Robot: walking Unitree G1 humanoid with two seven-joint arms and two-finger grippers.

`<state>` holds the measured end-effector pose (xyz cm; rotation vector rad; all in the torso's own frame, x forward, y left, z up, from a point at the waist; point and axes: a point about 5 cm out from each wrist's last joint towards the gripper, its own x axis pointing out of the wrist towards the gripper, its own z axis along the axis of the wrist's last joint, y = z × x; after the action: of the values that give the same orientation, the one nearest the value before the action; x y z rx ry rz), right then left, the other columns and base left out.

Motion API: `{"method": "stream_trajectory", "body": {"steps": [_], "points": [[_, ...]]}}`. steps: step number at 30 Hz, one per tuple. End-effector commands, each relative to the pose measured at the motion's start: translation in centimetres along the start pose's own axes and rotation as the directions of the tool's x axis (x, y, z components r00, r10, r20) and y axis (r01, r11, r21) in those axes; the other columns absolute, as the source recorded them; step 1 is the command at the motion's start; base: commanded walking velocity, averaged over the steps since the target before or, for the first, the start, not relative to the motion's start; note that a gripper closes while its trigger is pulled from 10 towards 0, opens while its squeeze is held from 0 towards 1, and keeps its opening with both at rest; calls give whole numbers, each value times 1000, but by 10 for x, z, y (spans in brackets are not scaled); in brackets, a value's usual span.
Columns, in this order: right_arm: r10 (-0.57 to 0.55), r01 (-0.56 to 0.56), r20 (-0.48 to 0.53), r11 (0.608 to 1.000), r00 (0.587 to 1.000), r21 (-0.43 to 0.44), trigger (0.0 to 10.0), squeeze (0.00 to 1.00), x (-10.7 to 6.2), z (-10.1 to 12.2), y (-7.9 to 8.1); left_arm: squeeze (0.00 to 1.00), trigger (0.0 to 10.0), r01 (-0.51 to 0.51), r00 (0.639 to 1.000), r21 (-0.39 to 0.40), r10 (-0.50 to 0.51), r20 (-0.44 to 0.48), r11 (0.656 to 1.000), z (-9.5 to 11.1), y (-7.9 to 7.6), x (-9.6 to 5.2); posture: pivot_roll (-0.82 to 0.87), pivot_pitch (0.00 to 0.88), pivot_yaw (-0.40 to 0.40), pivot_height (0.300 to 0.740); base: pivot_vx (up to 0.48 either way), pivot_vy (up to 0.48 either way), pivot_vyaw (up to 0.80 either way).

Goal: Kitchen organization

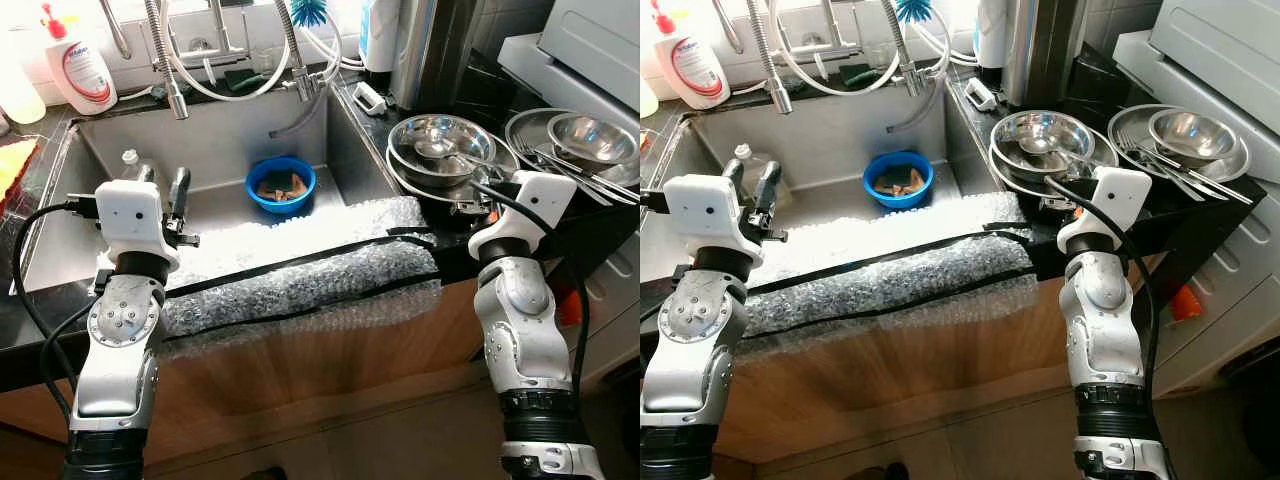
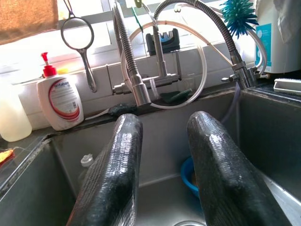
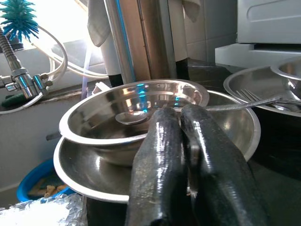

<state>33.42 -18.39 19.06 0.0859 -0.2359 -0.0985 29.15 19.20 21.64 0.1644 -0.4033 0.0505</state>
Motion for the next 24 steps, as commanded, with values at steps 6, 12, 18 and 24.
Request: {"method": "stream_trajectory", "body": {"steps": [6,12,18,24], "points": [[6,-6,21,1000,1000,11,0,0,4,5,2,0,10000,-2,1000,0,2,-17,1000,-2,0,3,-40,108,58,740,0,0,0],[40,-41,61,999,997,19,0,0,5,11,9,0,10000,-8,1000,8,8,-6,1000,-1,2,3,-37,105,60,740,0,0,0],[80,-87,121,995,989,49,0,0,3,21,19,0,10000,-8,1000,17,8,2,1000,4,0,4,-38,105,60,740,0,0,0],[95,-104,128,993,987,61,0,0,3,23,22,0,10000,-6,1000,11,6,7,1000,7,-4,4,-38,105,58,740,0,0,0]]}}
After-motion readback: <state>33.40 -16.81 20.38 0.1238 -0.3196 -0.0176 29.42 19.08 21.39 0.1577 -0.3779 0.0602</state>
